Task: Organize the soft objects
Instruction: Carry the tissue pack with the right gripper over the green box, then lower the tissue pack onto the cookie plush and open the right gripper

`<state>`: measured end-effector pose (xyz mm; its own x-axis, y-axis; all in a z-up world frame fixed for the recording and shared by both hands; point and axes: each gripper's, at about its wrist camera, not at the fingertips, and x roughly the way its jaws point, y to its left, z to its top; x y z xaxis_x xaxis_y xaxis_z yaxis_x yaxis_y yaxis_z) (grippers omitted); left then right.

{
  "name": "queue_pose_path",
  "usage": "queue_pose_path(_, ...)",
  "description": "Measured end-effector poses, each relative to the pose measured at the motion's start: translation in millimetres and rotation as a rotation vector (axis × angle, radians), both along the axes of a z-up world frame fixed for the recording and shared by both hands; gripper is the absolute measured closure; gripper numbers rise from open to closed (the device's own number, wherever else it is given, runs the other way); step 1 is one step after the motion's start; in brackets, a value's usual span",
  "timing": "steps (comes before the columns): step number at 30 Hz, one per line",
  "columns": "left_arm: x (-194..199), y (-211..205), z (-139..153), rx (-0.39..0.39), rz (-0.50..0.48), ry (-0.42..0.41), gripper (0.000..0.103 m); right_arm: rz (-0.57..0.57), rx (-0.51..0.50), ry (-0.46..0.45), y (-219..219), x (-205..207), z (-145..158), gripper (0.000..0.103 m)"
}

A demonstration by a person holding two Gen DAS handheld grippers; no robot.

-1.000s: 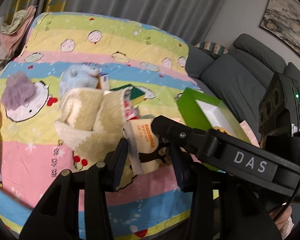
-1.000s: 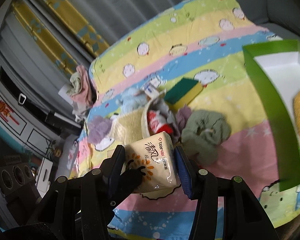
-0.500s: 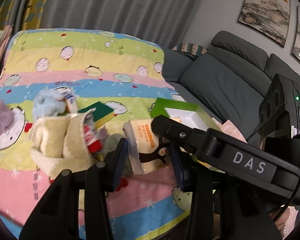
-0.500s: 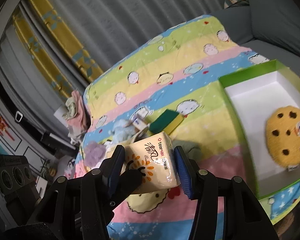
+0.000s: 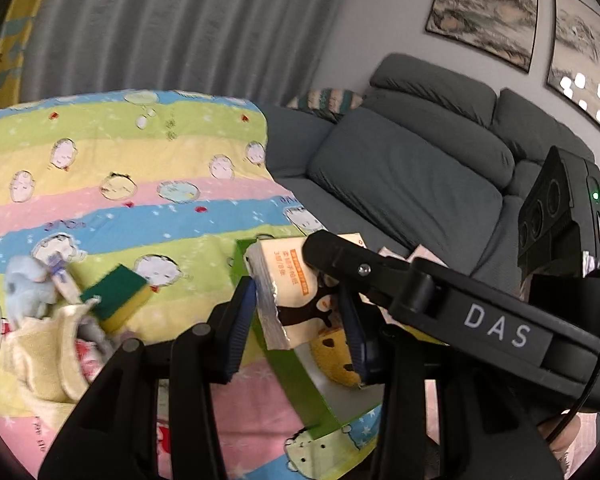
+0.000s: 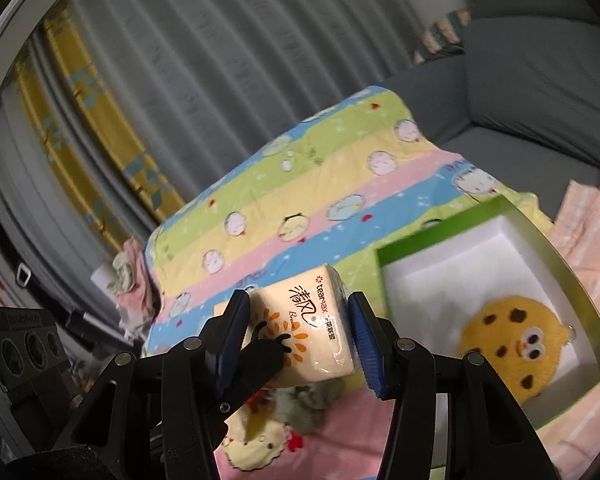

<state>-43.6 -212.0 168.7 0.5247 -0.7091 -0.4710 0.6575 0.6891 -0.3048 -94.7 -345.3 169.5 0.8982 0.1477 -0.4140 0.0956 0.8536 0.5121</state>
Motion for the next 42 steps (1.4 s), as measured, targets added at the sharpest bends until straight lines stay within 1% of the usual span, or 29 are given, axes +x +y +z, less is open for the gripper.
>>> queue_pose_path(4,4,-20,-10,0.006,-0.037,0.028,0.063,-0.054,0.038,0.023,-24,-3,-16,0.050)
queue_pose_path(10,0,-44,-20,0.023,-0.086,0.060,0.063,-0.115,0.042,0.044,-47,-10,-28,0.050)
queue_pose_path(14,1,-59,-32,0.037,-0.117,0.111,0.063,-0.142,0.057,0.094,-65,-13,-39,0.050)
queue_pose_path(19,4,-79,-47,0.049,-0.146,0.195,0.063,-0.181,0.078,0.168,-84,-15,-54,0.050)
queue_pose_path(22,1,-93,-51,0.080,-0.158,0.208,0.064,-0.204,0.083,0.212,-96,-15,-61,0.050)
queue_pose_path(31,-2,-122,-70,0.124,-0.215,0.274,0.064,-0.259,0.083,0.315,-123,-20,-80,0.050)
queue_pose_path(38,-7,-137,-80,0.190,-0.236,0.279,0.063,-0.295,0.083,0.382,-137,-23,-92,0.049)
queue_pose_path(40,-5,-138,-83,0.197,-0.237,0.305,0.063,-0.304,0.073,0.399,-138,-21,-94,0.049)
queue_pose_path(42,-1,-136,-86,0.179,-0.232,0.333,0.063,-0.316,0.063,0.414,-137,-22,-95,0.049)
